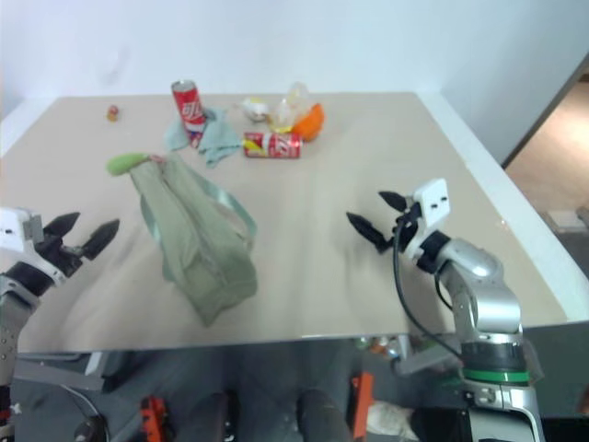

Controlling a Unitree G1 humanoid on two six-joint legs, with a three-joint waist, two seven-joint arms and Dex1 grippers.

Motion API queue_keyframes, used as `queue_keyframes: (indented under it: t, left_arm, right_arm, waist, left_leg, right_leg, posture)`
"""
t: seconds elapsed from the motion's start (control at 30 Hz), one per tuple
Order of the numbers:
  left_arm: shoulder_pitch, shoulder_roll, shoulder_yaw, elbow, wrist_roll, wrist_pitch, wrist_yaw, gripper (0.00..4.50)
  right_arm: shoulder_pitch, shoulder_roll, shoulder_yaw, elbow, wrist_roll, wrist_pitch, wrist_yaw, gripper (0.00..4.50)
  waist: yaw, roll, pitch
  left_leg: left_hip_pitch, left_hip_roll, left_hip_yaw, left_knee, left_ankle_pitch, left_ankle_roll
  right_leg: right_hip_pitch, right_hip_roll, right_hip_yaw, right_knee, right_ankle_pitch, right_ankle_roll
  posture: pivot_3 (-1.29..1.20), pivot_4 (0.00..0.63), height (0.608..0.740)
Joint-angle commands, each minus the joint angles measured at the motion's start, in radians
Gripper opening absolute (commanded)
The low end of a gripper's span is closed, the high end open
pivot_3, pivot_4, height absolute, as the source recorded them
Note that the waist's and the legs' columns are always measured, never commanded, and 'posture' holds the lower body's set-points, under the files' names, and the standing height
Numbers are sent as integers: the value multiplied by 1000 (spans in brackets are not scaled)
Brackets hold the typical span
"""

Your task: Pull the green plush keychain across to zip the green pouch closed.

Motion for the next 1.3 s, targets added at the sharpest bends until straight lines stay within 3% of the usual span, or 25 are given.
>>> queue_keyframes:
  t: [0.03,0.47,0.67,0.87,0.97,1.3]
  left_arm:
    - [-18,17,11,-30,0,-16,-7,4480]
    - [-13,41,26,-59,-46,0,-71,4480]
    - [207,156,149,-355,-309,137,-290,4480]
    - [342,228,185,-548,-469,227,-360,4480]
    - [367,212,174,-611,-499,229,-320,4480]
    - [343,217,148,-612,-502,211,-273,4480]
  right_arm:
    - [-12,-11,-8,-28,1,-11,0,4495]
    - [-6,-11,4,-39,11,17,4,4495]
    - [-102,-60,15,-177,137,159,76,4495]
    - [-185,-87,86,-387,341,376,141,4495]
    - [-142,-59,143,-460,398,443,122,4495]
    - [-120,140,314,-415,281,398,-14,4495]
  waist:
    - [0,0,0]
    - [0,0,0]
    - [-11,0,1]
    - [-11,-1,0]
    - [-10,-2,0]
    - [-12,-3,-1]
  left_leg:
    - [0,0,0,0,0,0]
    - [0,0,0,0,0,0]
    - [-4,1,1,-1,0,-1]
    - [-4,2,0,-1,0,0]
    - [-4,2,0,-1,-1,0]
    - [-3,2,0,0,0,0]
  right_leg:
    - [0,0,0,0,0,0]
    - [0,0,0,0,0,0]
    - [-5,0,2,0,-1,-1]
    - [-6,0,0,1,-4,-7]
    - [-6,0,0,1,-5,-8]
    - [-7,2,1,1,-4,-9]
  posture:
    - [0,150,740]
    - [0,150,740]
    - [0,150,740]
    - [0,150,740]
    - [0,150,740]
    - [0,150,740]
